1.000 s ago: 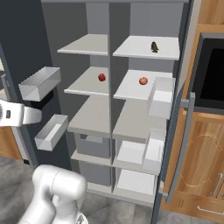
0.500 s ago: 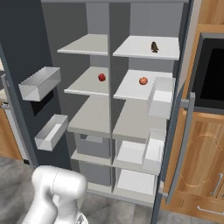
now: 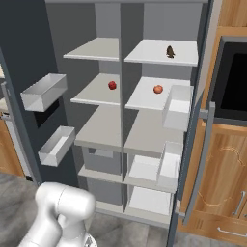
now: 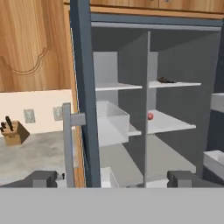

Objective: Pick up the frozen fish from the freezer, place it on any shelf in the fridge, and close the fridge and freezer doors when done.

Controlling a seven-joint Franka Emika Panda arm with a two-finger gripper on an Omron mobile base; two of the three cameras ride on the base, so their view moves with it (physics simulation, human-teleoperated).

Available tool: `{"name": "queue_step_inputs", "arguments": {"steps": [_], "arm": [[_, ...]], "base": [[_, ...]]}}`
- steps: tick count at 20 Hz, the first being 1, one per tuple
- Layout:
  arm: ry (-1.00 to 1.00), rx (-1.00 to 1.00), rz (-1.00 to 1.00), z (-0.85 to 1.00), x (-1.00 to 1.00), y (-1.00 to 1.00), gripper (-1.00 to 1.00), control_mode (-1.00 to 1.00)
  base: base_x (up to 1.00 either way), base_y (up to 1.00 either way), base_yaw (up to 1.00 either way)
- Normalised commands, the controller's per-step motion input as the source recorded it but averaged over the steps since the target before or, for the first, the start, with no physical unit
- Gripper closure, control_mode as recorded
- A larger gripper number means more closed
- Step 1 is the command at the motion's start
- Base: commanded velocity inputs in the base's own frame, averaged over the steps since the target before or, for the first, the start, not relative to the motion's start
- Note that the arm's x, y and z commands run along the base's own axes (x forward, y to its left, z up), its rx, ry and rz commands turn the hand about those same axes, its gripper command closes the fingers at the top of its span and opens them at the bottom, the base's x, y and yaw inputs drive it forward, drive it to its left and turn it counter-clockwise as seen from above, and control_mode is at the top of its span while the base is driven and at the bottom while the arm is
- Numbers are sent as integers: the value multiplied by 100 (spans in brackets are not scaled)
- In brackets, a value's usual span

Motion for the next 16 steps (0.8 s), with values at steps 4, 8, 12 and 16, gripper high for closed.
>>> {"name": "queue_step_inputs", "arguments": {"steps": [4, 8, 12, 16], "arm": [[-3, -5, -37, -38, 100, 94, -100, -100], [-10, -5, -15, -79, 98, 34, -100, -100], [-4, 0, -18, -44, 100, 44, -100, -100], [0, -3, -15, -29, 100, 43, -100, -100]], "base": [[0, 0, 0], [0, 0, 0], [0, 0, 0], [0, 0, 0]]}}
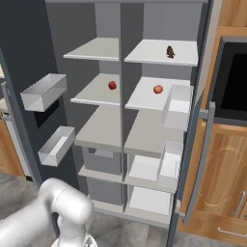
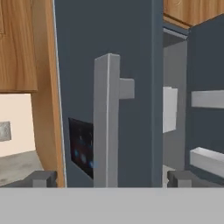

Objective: Pick up the frozen fish from the freezer, place it on any shelf in the fridge, and close the fridge and freezer doors when done.

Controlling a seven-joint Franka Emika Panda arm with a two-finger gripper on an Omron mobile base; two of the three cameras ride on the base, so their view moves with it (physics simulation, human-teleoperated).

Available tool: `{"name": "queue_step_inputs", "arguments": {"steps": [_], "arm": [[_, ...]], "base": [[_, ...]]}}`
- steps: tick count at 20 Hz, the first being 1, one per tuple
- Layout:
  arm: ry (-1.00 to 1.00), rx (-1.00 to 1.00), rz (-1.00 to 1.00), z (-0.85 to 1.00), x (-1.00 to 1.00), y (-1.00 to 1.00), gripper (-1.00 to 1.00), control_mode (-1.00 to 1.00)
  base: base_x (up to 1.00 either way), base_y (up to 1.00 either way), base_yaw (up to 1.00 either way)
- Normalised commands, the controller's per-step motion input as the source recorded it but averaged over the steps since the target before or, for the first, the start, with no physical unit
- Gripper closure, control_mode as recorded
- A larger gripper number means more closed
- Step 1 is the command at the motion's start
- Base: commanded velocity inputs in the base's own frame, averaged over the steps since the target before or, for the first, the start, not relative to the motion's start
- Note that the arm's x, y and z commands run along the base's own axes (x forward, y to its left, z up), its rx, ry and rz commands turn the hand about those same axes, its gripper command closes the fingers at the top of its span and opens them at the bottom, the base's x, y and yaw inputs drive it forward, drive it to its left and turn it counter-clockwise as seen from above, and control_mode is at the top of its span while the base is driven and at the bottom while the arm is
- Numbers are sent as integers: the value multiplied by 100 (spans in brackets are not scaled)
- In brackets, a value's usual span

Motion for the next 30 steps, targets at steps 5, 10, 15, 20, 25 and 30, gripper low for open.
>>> {"name": "queue_step_inputs", "arguments": {"steps": [5, 10, 15, 20, 25, 30], "arm": [[0, -1, -11, -21, 91, 37, -100, -100], [0, 0, -5, -10, 52, 7, -100, -100], [0, 0, 0, -3, 44, -17, -100, -100], [0, 0, 0, 0, 61, -29, -100, -100], [0, 0, 0, 0, 38, -48, -100, -100], [0, 0, 0, 0, 11, -83, -100, -100]], "base": [[0, 0, 0], [0, 0, 0], [0, 0, 0], [0, 0, 0], [0, 0, 0], [0, 0, 0]]}}
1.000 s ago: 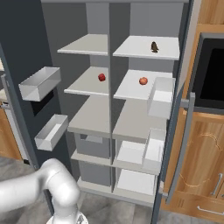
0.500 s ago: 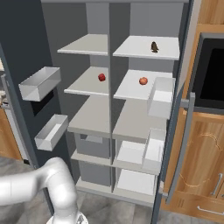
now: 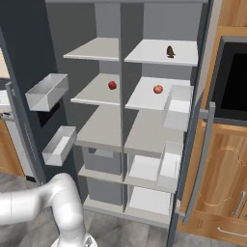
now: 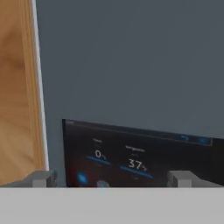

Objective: Pick up the frozen fish from the freezer, place it on any shelf in the fridge, and close the fridge and freezer doors when done.

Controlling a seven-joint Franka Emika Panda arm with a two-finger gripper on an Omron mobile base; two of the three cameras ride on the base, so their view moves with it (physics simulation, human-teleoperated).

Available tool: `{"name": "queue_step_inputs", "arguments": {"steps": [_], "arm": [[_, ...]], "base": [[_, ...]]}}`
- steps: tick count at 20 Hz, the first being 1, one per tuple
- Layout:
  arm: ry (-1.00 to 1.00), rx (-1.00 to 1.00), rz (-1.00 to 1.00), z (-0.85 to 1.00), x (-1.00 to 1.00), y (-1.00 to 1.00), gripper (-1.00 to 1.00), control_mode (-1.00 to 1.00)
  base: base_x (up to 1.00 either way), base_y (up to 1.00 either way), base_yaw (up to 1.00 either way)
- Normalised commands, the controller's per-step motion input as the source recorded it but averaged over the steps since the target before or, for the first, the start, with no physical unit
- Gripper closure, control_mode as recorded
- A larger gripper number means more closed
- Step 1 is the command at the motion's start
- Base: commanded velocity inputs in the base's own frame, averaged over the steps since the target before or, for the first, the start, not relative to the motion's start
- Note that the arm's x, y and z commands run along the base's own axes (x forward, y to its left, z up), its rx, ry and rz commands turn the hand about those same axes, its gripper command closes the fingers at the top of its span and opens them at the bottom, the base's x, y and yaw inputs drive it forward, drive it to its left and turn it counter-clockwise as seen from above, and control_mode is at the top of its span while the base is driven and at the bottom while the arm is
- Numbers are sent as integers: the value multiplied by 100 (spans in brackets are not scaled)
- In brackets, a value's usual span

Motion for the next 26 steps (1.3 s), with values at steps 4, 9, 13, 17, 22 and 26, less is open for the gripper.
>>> {"name": "queue_step_inputs", "arguments": {"steps": [4, 9, 13, 17, 22, 26], "arm": [[0, 0, 0, 0, 0, -100, -100, -100], [0, 0, 0, 0, 1, -100, -100, -100], [0, 0, 0, 0, 6, -100, -100, -100], [-1, 0, 0, 0, 17, -100, -100, -100], [-4, 1, -1, 10, 49, -71, -100, -100], [-10, 2, 0, 26, 68, -42, -100, -100]], "base": [[0, 0, 0], [0, 0, 0], [0, 0, 0], [0, 0, 0], [0, 0, 0], [0, 0, 0]]}}
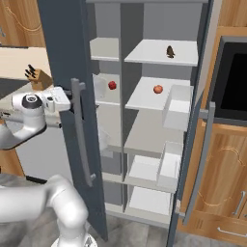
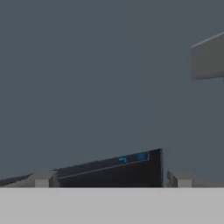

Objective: Pick up the frozen fish from the freezer, place it on any shelf in the fridge, and close the fridge and freezer doors when done.

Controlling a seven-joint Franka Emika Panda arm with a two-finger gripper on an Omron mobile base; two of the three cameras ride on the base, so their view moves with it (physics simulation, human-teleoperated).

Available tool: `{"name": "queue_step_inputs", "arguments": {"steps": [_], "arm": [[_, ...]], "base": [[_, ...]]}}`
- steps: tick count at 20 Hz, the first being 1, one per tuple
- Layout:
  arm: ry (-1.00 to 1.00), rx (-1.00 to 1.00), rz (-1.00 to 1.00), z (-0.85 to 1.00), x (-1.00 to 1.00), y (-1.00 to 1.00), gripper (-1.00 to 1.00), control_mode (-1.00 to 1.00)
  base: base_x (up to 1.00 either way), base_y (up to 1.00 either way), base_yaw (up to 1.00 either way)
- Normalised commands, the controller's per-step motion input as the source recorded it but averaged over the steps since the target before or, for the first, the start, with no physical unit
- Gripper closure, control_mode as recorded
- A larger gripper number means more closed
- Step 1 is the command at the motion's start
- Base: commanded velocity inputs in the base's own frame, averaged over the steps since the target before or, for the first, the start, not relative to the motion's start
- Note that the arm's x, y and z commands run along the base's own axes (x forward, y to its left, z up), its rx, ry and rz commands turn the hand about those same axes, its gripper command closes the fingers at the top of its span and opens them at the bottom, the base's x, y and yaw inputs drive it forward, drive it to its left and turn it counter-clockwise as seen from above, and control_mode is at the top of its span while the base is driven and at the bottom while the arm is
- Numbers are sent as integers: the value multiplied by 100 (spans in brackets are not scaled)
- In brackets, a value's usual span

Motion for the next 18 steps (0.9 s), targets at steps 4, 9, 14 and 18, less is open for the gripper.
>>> {"name": "queue_step_inputs", "arguments": {"steps": [4, 9, 14, 18], "arm": [[-10, 2, 0, 34, 73, -31, -100, -100], [-10, 2, 0, 49, 76, -20, -100, -100], [-12, 2, -1, 78, 82, -4, -100, -100], [-4, 0, -2, 69, 98, 0, -100, -100]], "base": [[0, 0, 0], [0, 0, 0], [0, 0, 0], [0, 0, 0]]}}
